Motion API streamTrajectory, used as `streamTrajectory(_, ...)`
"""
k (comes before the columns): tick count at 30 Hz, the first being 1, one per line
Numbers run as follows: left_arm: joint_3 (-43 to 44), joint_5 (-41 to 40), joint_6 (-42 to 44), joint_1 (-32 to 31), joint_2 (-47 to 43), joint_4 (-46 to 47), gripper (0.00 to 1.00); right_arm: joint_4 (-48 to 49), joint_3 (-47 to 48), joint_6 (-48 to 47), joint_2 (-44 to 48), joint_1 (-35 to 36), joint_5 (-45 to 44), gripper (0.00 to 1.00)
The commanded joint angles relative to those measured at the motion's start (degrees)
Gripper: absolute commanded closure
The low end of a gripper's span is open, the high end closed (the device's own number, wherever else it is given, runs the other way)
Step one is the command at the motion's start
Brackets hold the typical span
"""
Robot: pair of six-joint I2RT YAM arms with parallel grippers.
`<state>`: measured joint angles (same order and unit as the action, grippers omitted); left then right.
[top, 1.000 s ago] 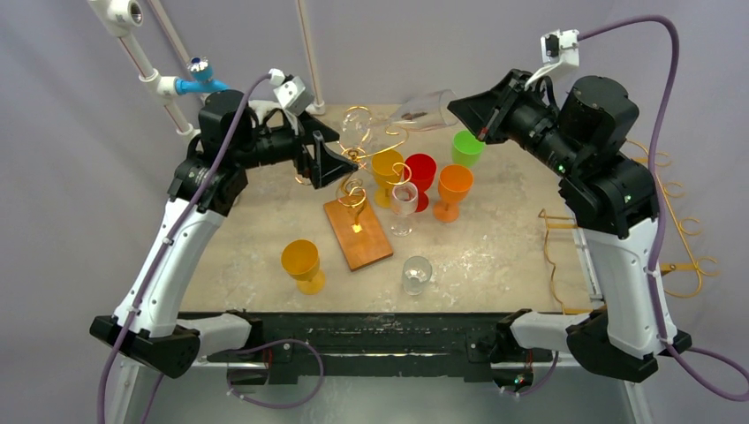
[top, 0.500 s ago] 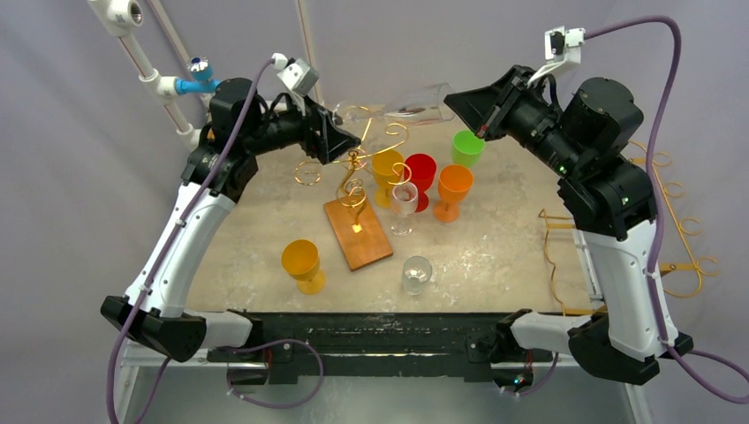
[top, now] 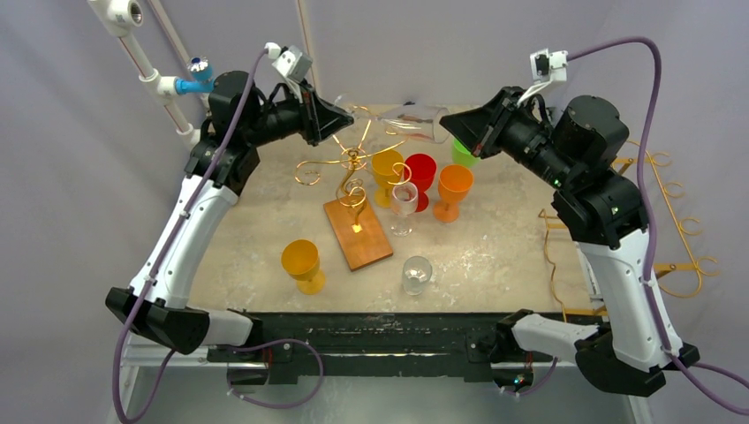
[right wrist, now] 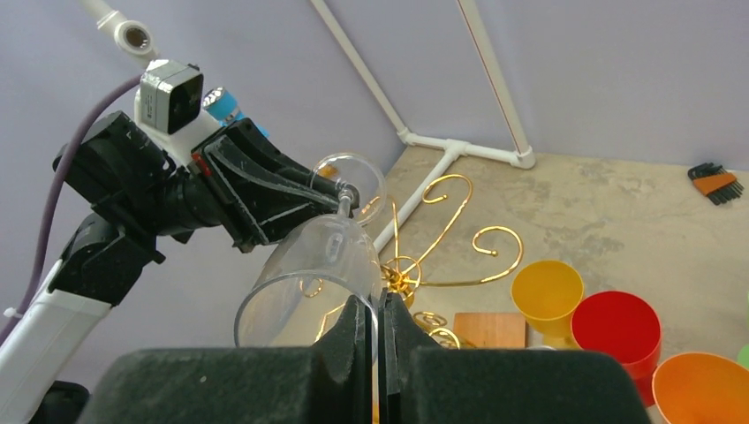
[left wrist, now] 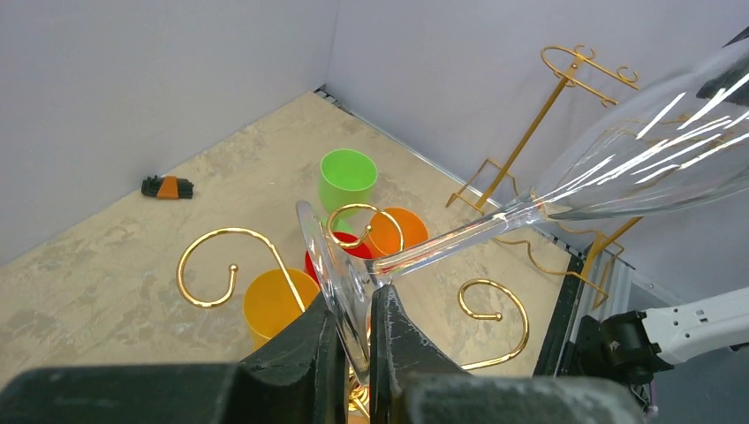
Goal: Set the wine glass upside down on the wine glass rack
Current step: Turn the wine glass upside down at the wine rack.
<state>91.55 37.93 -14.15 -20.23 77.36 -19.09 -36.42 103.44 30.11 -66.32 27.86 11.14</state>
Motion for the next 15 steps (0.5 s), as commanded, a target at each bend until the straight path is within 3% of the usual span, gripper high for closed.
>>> streamTrajectory(1,3.96,0.92,1.26,-1.22,0.5,-3.67,1.0,9.75,-1.12,2.19,0.84,0.49,3.23,1.0)
streamTrajectory(6,9.96,-1.23,8.33,-1.22,1.34,-6.29,1.0,5.84,-1.63,0.32,1.03,0.46,2.17,0.55)
streamTrajectory(15,14.43,-2.46,17.11,-1.22,0.29,-4.92,1.0,-3.17,-1.85,-4.36,3.63,0.44,1.71,0.22)
